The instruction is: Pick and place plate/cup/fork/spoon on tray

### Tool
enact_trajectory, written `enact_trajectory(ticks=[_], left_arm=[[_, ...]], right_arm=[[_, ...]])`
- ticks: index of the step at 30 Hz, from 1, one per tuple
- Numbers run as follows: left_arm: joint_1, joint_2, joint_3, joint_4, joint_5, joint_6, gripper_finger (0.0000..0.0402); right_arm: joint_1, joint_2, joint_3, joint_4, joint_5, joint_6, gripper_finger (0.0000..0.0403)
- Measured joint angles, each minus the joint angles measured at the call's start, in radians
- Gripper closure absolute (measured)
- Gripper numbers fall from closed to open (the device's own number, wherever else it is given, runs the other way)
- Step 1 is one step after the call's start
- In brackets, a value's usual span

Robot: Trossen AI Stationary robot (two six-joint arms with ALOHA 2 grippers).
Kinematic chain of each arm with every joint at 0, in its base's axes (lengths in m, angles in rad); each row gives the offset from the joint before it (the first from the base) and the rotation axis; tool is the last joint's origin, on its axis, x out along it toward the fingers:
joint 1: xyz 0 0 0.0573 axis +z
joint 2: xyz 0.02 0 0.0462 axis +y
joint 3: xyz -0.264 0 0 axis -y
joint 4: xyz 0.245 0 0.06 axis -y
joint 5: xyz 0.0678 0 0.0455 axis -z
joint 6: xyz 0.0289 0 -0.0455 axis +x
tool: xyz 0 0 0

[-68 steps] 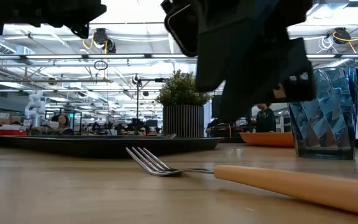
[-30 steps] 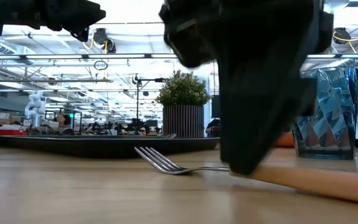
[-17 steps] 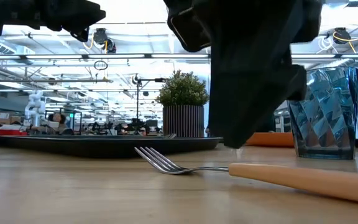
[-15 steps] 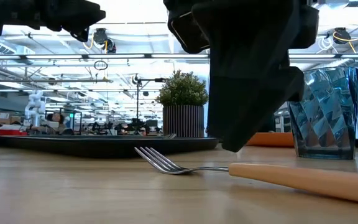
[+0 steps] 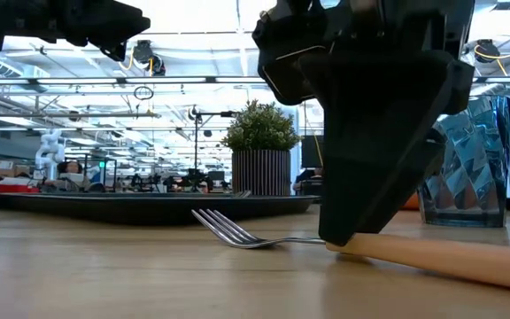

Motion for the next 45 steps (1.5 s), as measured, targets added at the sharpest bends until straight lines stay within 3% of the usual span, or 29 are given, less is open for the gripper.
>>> enact_trajectory(ticks=[5, 13, 22, 27, 32, 40, 45], left_arm=[[0.000, 0.000, 0.000, -0.002, 0.000, 0.000, 0.0305], [0.000, 0.000, 0.000, -0.002, 0.000, 0.001, 0.0305], [0.000, 0.000, 0.000, -0.008, 0.000, 0.001, 0.0305], [0.000, 0.000, 0.000, -0.008, 0.000, 0.001, 0.0305], [0.000, 0.000, 0.000, -0.008, 0.000, 0.003, 0.0305], [0.000, 0.000, 0.000, -0.006, 0.000, -0.003, 0.0305], [0.000, 0.000, 0.000, -0.005, 0.000, -0.004, 0.0305]], right_arm=[[0.004, 0.030, -0.012, -0.019, 0.000, -0.003, 0.0305], [0.003, 0.029, -0.014, -0.100, -0.002, 0.032, 0.0388], [0.005, -0.055, -0.020, -0.112, 0.055, 0.050, 0.0390], [-0.002, -0.154, -0.021, -0.110, 0.220, 0.050, 0.0391], [-0.031, -0.241, -0.019, 0.004, 0.410, -0.025, 0.0391], [-0.117, -0.304, -0.018, 0.121, 0.507, -0.086, 0.0391], [-0.162, -0.310, -0.017, 0.275, 0.671, -0.114, 0.0391]])
